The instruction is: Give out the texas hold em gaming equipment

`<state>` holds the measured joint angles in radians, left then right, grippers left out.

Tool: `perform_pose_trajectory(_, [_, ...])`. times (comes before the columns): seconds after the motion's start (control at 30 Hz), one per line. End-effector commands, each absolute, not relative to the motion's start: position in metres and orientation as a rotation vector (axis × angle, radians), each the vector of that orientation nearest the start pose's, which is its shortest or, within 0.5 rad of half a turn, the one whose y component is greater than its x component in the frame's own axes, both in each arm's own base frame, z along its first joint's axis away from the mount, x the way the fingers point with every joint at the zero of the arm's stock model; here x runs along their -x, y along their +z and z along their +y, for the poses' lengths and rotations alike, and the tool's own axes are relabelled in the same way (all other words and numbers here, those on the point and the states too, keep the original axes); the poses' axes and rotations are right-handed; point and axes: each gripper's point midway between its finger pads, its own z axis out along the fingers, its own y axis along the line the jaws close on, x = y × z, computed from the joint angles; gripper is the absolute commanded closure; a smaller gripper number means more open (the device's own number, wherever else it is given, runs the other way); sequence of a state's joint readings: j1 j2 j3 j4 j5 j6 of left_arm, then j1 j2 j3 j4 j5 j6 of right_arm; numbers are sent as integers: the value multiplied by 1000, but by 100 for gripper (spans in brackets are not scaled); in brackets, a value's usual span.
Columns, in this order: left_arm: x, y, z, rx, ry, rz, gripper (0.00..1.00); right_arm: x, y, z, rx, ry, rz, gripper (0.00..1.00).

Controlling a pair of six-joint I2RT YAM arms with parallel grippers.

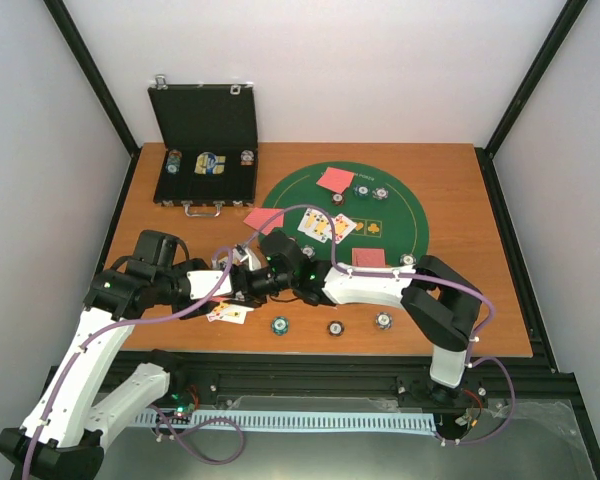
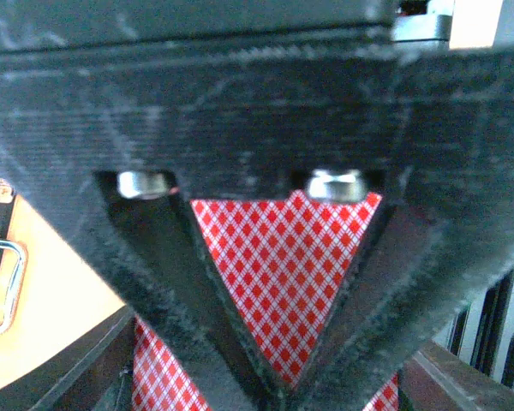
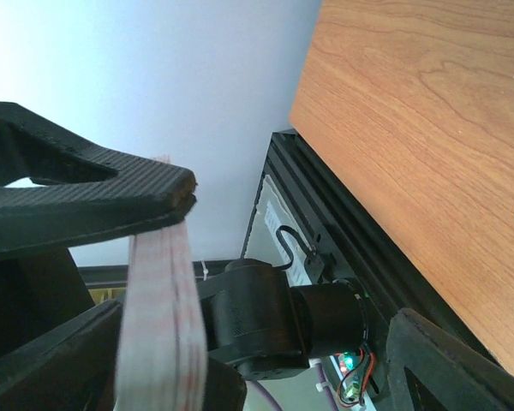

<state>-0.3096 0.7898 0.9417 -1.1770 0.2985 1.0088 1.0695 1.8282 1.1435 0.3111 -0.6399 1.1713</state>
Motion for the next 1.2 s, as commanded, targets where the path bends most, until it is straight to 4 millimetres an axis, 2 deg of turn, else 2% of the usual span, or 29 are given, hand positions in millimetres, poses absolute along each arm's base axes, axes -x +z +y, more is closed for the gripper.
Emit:
perform_pose_trajectory(0.0, [-167,207,-110,-1637,-112,1883,63,-152,179,496,428,1873,2492,19])
perform_pose_trajectory(0.33, [-166,209,-109,-1634,-106,1877,63,-164,162,471,345,1823,2534,24])
perform_pose_trajectory(0.77, [-167,208,-110,-1635,-109,1876,63,-174,162,447,317,1755,2540,25])
perform_pose_trajectory(0.87, [-167,206,-110,-1637,-113,1881,63,-171,174,451,340,1805,2500,21])
perform_pose_trajectory(1.0, [-166,204,-111,-1639,-120,1883,63,-159,202,472,446,1882,2418,15])
perform_pose_trajectory(1.07, [-166,204,-111,-1637,-124,1885,63,-156,203,480,465,1897,2416,15])
perform_pose_trajectory(1.17, [-165,206,-111,-1634,-125,1885,63,-158,192,489,450,1916,2445,17])
